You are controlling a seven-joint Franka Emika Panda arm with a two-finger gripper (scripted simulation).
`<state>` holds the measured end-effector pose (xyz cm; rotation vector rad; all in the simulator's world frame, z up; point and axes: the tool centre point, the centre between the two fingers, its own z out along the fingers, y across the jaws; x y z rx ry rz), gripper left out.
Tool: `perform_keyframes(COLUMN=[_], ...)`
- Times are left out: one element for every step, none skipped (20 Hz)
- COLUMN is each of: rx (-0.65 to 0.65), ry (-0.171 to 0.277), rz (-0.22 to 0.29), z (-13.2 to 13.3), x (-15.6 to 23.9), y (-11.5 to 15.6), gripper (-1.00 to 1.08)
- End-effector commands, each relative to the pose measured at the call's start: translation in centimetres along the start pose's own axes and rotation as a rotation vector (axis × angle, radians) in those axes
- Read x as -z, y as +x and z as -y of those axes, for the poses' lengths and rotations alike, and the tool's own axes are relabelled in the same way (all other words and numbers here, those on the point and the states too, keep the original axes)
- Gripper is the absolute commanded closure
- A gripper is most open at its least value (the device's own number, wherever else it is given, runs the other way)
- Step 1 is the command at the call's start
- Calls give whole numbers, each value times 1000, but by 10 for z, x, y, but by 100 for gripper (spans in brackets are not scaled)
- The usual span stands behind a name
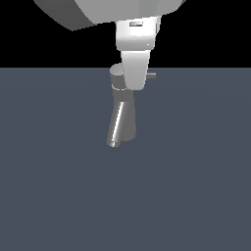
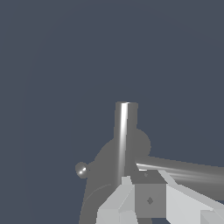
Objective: Turn on the faucet by rotating a designated handle.
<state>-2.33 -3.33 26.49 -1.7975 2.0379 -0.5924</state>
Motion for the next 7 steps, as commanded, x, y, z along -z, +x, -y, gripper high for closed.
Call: perform_keyframes(rx=[-30, -33, -36, -40, -43, -46, -46], ry=[35, 35, 35, 34, 34, 34, 34], rz=[-12, -14, -17, -19, -22, -24, -24], z=[32, 35, 38, 41, 44, 46, 46], x=[-4, -4, -4, -4, -3, -3, -3], y=[25, 27, 30, 32, 35, 37, 37], gripper=[108, 108, 108, 108, 108, 108, 108])
